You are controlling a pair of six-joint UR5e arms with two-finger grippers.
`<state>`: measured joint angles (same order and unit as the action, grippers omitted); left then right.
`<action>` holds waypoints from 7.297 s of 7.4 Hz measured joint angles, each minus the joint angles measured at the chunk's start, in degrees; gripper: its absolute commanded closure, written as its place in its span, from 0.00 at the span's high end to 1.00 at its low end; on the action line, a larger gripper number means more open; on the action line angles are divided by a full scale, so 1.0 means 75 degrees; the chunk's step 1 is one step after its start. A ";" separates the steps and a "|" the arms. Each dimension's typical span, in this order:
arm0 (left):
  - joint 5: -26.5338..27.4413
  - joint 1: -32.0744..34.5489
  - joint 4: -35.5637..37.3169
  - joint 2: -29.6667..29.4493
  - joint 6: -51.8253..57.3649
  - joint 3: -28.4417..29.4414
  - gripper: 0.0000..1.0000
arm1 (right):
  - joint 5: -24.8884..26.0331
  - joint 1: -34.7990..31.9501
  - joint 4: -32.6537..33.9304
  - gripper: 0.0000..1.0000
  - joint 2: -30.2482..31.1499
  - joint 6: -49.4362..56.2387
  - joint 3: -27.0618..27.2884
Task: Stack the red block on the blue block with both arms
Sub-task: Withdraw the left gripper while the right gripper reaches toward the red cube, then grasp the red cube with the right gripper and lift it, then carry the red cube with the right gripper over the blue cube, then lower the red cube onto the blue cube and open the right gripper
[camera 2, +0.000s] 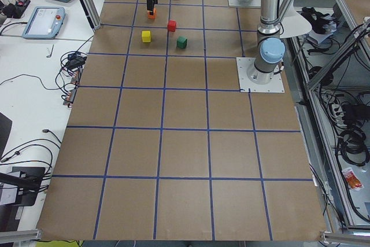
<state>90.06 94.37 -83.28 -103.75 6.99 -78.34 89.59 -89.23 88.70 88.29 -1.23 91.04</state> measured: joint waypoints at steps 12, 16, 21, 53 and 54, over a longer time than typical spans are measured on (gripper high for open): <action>0.0058 -0.0475 -0.0390 0.1645 -0.0109 -0.1028 1.00 | -0.0937 -0.2617 0.3722 1.00 -0.3411 -0.3325 -0.0019; 0.0028 -0.0478 -0.0328 0.1648 -0.0111 -0.1040 1.00 | -0.1254 -0.2633 0.3802 0.97 -0.4022 -0.3417 -0.0014; 0.0017 -0.0477 -0.0321 0.1657 -0.0111 -0.1060 1.00 | -0.1481 -0.2630 0.3792 0.00 -0.4217 -0.3419 -0.0029; 0.0005 -0.0478 -0.0286 0.1625 -0.0123 -0.1072 1.00 | 0.0405 0.1504 0.3757 1.00 -0.1931 0.3149 0.2290; 0.0008 -0.0478 -0.0286 0.1623 -0.0123 -0.1069 1.00 | 0.0406 0.1504 0.3756 1.00 -0.1929 0.3122 0.2289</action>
<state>90.12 90.79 -85.43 -91.58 6.06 -86.36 92.63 -77.96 116.88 73.82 22.18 108.21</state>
